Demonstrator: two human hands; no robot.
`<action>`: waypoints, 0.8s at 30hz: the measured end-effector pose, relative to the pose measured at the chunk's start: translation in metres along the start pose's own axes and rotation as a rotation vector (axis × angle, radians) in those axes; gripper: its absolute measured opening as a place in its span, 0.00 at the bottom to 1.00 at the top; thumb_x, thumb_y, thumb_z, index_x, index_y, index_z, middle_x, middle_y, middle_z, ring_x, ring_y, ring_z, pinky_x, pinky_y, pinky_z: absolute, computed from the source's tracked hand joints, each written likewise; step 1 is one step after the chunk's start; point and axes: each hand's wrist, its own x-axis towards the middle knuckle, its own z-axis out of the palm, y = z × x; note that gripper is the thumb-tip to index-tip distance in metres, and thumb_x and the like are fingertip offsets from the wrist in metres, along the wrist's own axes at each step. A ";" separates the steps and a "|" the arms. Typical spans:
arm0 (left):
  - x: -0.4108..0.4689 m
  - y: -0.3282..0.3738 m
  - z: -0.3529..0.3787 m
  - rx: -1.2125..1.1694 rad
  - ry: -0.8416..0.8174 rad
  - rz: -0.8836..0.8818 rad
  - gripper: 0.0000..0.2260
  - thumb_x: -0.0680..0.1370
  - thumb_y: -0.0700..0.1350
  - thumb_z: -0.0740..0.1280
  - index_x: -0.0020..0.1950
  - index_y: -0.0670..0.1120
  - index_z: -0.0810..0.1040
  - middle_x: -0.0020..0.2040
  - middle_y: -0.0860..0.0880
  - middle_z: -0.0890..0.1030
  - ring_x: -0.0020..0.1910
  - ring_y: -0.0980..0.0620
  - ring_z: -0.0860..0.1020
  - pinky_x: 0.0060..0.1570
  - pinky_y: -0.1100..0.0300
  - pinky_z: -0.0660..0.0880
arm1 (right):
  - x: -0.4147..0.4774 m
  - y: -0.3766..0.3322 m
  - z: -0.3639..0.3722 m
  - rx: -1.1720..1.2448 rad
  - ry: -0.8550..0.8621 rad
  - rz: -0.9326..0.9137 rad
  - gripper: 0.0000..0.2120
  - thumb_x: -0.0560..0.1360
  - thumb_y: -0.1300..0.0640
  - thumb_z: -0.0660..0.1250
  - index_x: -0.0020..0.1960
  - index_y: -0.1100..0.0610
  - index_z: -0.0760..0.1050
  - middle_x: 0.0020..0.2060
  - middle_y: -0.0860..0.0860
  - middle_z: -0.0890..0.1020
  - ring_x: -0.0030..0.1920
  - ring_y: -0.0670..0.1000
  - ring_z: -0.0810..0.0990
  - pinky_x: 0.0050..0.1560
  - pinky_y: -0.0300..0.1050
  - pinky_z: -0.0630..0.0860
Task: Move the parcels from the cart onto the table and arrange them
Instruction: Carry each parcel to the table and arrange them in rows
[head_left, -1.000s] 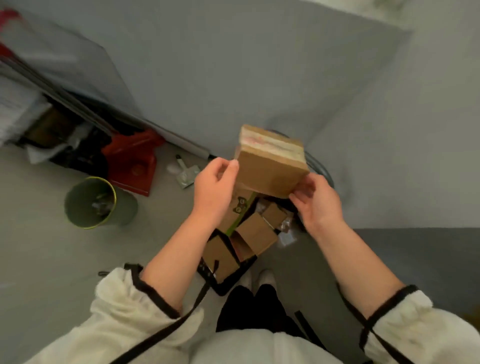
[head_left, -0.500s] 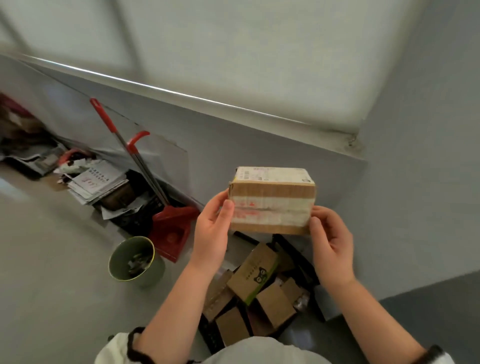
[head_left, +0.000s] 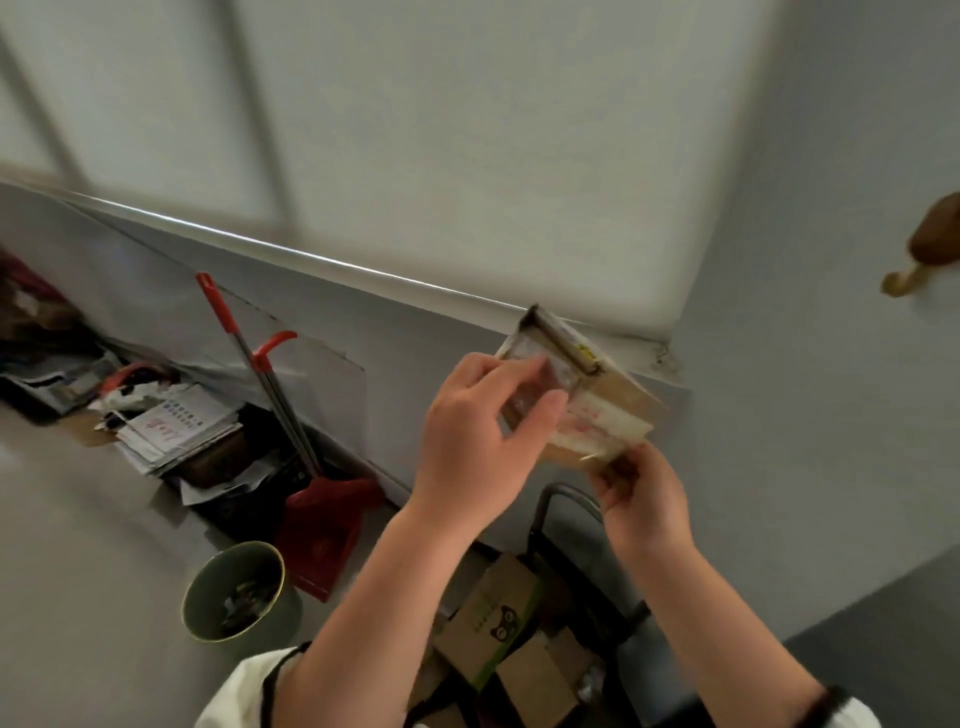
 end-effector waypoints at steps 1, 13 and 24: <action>0.001 -0.006 -0.006 -0.127 0.014 -0.062 0.16 0.75 0.57 0.64 0.58 0.50 0.79 0.49 0.52 0.78 0.49 0.57 0.76 0.48 0.63 0.75 | -0.002 -0.009 0.005 -0.074 -0.027 -0.074 0.19 0.78 0.68 0.54 0.38 0.57 0.79 0.33 0.52 0.83 0.34 0.46 0.83 0.35 0.38 0.79; -0.006 -0.047 -0.030 -1.072 0.218 -0.698 0.17 0.71 0.52 0.68 0.51 0.39 0.76 0.47 0.43 0.82 0.46 0.48 0.82 0.41 0.57 0.81 | -0.049 -0.029 0.046 -0.712 -0.272 -0.592 0.15 0.77 0.65 0.60 0.39 0.53 0.82 0.50 0.42 0.84 0.52 0.37 0.80 0.50 0.31 0.75; -0.014 -0.044 -0.019 -0.880 -0.016 -0.256 0.09 0.71 0.39 0.70 0.50 0.45 0.76 0.48 0.49 0.84 0.52 0.50 0.80 0.49 0.61 0.77 | -0.042 -0.051 0.008 -0.621 -0.384 -0.447 0.12 0.69 0.47 0.67 0.51 0.43 0.83 0.57 0.49 0.82 0.64 0.50 0.75 0.61 0.40 0.74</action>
